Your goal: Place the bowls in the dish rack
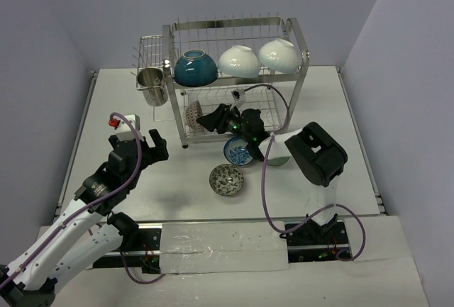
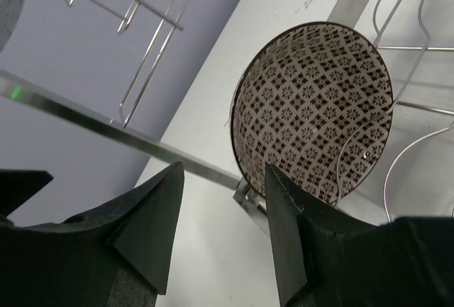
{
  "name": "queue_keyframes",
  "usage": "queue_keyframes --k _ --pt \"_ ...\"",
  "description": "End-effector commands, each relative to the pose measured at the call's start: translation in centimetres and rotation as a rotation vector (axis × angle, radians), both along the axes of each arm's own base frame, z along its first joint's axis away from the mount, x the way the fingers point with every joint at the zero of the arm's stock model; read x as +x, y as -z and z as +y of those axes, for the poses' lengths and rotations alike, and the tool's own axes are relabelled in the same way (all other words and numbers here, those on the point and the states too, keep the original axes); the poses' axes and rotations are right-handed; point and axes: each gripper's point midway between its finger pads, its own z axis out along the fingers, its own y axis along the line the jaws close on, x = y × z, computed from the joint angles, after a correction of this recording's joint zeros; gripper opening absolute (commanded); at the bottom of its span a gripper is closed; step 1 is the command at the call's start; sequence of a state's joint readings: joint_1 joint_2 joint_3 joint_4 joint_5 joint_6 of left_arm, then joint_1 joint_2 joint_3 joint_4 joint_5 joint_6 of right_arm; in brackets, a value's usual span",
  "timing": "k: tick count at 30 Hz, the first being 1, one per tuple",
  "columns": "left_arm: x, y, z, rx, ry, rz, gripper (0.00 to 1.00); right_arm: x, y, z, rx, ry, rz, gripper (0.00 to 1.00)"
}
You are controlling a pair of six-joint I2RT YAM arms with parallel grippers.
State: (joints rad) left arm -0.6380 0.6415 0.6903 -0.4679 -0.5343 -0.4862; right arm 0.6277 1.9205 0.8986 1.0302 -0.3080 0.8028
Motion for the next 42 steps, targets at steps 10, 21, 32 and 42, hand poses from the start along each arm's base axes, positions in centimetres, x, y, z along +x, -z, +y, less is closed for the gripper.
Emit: queue_keyframes --k 10,21,32,42 --pt "0.4 -0.5 -0.5 -0.009 0.022 -0.025 0.95 -3.8 -4.2 -0.6 -0.009 -0.058 -0.115 0.58" --pt "0.4 -0.5 -0.6 -0.009 0.029 -0.022 0.94 -9.6 -1.4 1.6 -0.106 -0.158 -0.077 0.59" --pt "0.5 -0.4 -0.8 -0.005 0.037 -0.017 0.94 -16.1 2.2 -0.1 -0.477 -0.195 -0.13 0.6" --pt "0.5 -0.4 -0.7 -0.005 0.031 -0.014 0.96 -21.1 6.7 -5.1 -0.919 -0.168 -0.032 0.63"
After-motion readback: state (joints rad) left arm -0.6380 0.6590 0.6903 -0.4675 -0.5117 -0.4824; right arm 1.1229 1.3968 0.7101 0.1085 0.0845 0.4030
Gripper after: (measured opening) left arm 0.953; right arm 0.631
